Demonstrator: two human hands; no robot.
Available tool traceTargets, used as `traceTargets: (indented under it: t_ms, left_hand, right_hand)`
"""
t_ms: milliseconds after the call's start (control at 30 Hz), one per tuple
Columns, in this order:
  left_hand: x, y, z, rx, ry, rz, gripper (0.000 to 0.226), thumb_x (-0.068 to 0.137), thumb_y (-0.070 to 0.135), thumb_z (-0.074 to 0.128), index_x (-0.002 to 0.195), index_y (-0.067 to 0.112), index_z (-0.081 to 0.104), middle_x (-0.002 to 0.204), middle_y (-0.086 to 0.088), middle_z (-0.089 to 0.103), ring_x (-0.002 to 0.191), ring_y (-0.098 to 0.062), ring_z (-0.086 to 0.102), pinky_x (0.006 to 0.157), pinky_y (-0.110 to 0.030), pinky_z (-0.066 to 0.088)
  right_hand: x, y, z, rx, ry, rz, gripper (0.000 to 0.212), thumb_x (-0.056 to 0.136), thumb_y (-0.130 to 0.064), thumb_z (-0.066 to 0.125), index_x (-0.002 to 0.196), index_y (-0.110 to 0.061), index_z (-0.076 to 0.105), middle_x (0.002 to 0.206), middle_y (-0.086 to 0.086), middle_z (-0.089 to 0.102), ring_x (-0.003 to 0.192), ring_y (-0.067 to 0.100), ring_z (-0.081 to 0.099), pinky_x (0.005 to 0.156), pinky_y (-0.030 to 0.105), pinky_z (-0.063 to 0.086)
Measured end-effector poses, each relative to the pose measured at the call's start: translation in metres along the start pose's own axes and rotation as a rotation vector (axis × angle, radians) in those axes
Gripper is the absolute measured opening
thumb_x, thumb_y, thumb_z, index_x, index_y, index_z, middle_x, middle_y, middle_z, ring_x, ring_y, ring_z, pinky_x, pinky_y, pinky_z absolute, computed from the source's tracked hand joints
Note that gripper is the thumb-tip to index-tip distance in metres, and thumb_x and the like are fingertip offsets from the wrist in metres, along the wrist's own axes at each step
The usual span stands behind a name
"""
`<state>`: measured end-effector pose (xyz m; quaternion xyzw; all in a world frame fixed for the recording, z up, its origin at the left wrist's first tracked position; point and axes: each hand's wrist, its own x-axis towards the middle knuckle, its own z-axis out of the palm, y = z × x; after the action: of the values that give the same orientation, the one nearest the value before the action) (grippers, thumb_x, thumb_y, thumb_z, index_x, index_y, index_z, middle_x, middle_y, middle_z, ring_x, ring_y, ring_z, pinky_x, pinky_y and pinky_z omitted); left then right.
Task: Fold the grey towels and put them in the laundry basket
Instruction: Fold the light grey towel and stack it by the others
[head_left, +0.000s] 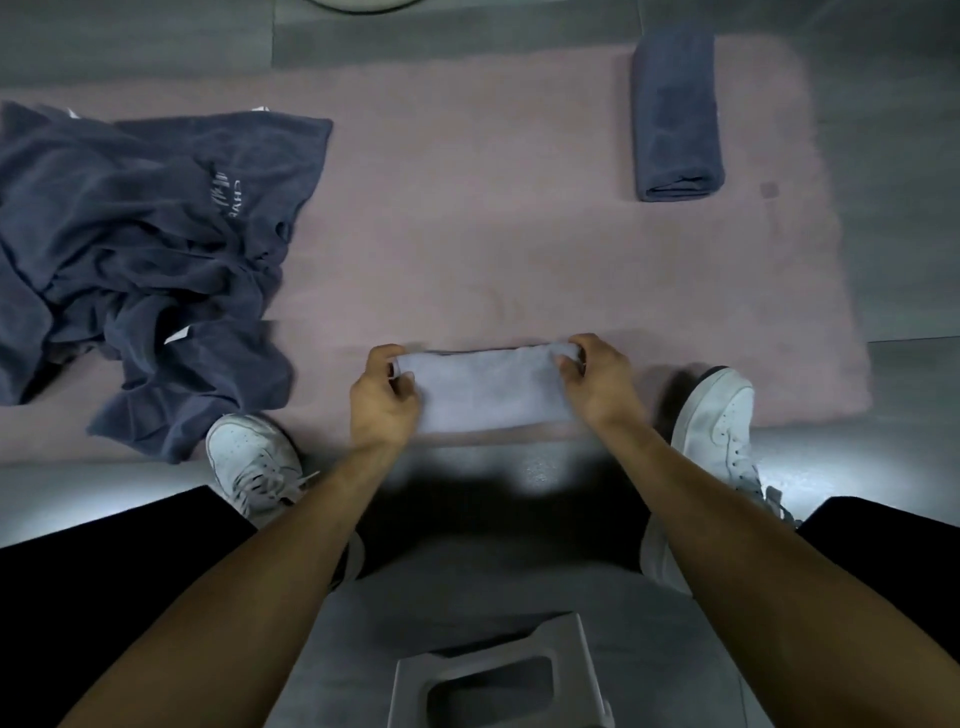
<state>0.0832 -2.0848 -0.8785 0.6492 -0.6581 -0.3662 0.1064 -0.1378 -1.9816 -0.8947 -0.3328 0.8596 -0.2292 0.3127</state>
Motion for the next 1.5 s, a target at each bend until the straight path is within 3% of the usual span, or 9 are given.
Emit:
traceTargets:
  t_ms: [67,133,267,433,700,933,1133,1300,1500]
  left_hand:
    - [0.001,0.001,0.005,0.087,0.042,0.047,0.035,0.092,0.007,0.049,0.126,0.009,0.053,0.113,-0.016,0.061,0.098,-0.029,0.058,0.086,-0.029,0.044]
    - [0.002,-0.001,0.012,0.279,0.062,0.344,0.044,0.087,0.006,0.05,0.131,0.006,0.053,0.131,-0.02,0.053,0.12,-0.036,0.051,0.102,-0.04,0.041]
    - [0.002,-0.007,0.039,0.642,-0.166,0.698,0.054,0.094,0.032,0.037,0.143,0.011,0.043,0.154,-0.018,0.032,0.139,-0.041,0.031,0.114,-0.055,0.024]
    - [0.008,-0.024,0.05,0.785,-0.273,0.689,0.065,0.097,0.05,0.026,0.152,0.015,0.027,0.159,-0.015,0.02,0.144,-0.037,0.023,0.116,-0.054,0.017]
    - [0.014,-0.041,0.029,0.805,-0.275,0.541,0.072,0.096,0.058,0.02,0.155,0.017,0.015,0.16,-0.012,0.019,0.146,-0.033,0.019,0.117,-0.05,0.011]
    - [0.031,-0.016,0.018,0.662,-0.458,0.533,0.073,0.089,0.063,0.027,0.152,0.026,0.02,0.157,0.0,0.026,0.146,-0.022,0.015,0.119,-0.047,0.001]
    - [0.059,0.025,0.021,0.679,-0.696,0.595,0.082,0.078,0.041,0.067,0.149,0.025,0.029,0.151,0.0,0.036,0.136,-0.021,0.037,0.111,-0.033,0.03]
    - [0.063,0.045,0.033,0.819,-0.759,0.5,0.071,0.073,0.033,0.071,0.136,0.021,0.039,0.135,-0.006,0.049,0.123,-0.026,0.048,0.095,-0.033,0.04]
    - [0.044,0.041,0.03,0.825,-0.785,0.437,0.067,0.077,0.031,0.065,0.137,0.019,0.04,0.145,-0.013,0.032,0.131,-0.032,0.034,0.106,-0.04,0.033]
  right_hand:
    - [0.007,0.001,0.005,-0.075,0.003,-0.003,0.028,0.097,-0.028,0.051,0.116,-0.009,0.058,0.112,0.01,0.063,0.099,0.026,0.06,0.089,0.033,0.048]
    - [0.008,0.003,0.01,-0.19,0.003,-0.011,0.031,0.099,-0.032,0.047,0.118,-0.009,0.055,0.115,0.011,0.058,0.1,0.026,0.058,0.087,0.036,0.048]
    - [-0.001,0.004,0.02,-0.405,0.169,-0.182,0.035,0.095,-0.021,0.055,0.125,-0.004,0.055,0.125,0.017,0.055,0.112,0.034,0.055,0.093,0.043,0.047]
    - [-0.011,0.019,0.042,-0.55,-0.051,-0.643,0.054,0.099,-0.035,0.038,0.139,0.001,0.047,0.144,0.02,0.045,0.136,0.034,0.04,0.117,0.046,0.022]
    - [0.017,0.008,0.02,-0.612,-0.338,-0.42,0.073,0.093,-0.055,0.012,0.152,-0.015,0.023,0.159,0.006,0.021,0.146,0.022,0.018,0.121,0.04,0.011]
    - [0.049,-0.021,-0.01,-0.682,-0.639,-0.328,0.071,0.089,-0.045,0.061,0.147,-0.016,0.03,0.15,0.006,0.028,0.136,0.025,0.029,0.109,0.038,0.031]
    - [0.042,-0.037,0.0,-0.675,-0.607,-0.229,0.051,0.088,-0.027,0.063,0.131,-0.009,0.045,0.128,0.013,0.045,0.109,0.027,0.052,0.084,0.029,0.041]
    - [0.02,-0.031,0.001,-0.656,-0.461,-0.236,0.048,0.088,-0.022,0.06,0.131,-0.008,0.045,0.13,0.016,0.043,0.113,0.032,0.05,0.095,0.036,0.041]
    - [-0.015,-0.02,-0.006,-0.59,-0.317,-0.28,0.05,0.085,-0.032,0.062,0.13,-0.013,0.049,0.131,0.011,0.039,0.115,0.027,0.044,0.1,0.035,0.036]
